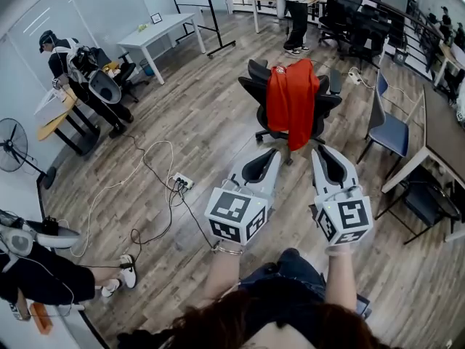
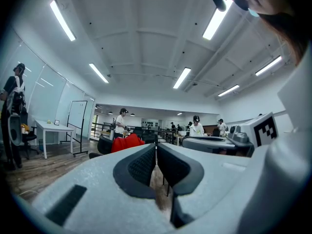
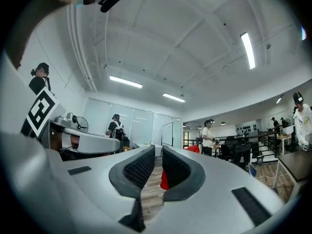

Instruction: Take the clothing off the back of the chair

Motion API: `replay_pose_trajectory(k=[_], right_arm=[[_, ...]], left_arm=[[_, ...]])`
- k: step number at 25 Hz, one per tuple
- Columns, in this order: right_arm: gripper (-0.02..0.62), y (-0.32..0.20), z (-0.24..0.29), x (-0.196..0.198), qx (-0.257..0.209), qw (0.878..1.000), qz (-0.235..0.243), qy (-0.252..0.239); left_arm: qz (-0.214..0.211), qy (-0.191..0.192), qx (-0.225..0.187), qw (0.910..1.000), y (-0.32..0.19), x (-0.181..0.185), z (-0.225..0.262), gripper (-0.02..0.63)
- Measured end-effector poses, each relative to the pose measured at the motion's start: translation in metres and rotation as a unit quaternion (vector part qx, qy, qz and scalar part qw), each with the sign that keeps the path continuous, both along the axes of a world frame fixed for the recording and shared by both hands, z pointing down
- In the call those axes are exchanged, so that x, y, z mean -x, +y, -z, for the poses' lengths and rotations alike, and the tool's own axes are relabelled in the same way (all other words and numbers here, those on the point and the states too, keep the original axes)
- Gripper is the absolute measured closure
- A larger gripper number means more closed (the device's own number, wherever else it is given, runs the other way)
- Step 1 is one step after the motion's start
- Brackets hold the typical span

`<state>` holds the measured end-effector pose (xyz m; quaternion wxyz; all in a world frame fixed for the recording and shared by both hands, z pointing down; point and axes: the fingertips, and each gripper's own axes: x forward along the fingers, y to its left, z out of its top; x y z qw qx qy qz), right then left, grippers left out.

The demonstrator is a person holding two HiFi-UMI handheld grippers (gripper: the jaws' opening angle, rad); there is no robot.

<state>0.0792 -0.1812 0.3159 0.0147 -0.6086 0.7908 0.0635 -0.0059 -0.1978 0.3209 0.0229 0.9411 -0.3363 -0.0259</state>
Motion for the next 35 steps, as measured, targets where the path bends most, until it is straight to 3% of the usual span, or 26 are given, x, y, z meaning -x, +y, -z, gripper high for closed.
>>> replay_pose_trajectory(k=[12, 16, 35], right_arm=[[0.536, -0.072, -0.004, -0.027, -0.001, 1.0, 0.02, -0.006], [0.511, -0.098, -0.006, -0.041, 0.006, 1.0, 0.021, -0.012], [0.382, -0.211, -0.064, -0.082, 0.077, 0.995, 0.052, -0.038]], left_arm=[[0.018, 0.003, 0.007, 0.9998, -0.07, -0.018, -0.006, 0.58], [0.018, 0.007, 0.018, 0.9997, -0.099, -0.028, -0.006, 0.518], [0.037, 0.021, 0.077, 0.9961, -0.219, -0.05, -0.049, 0.411]])
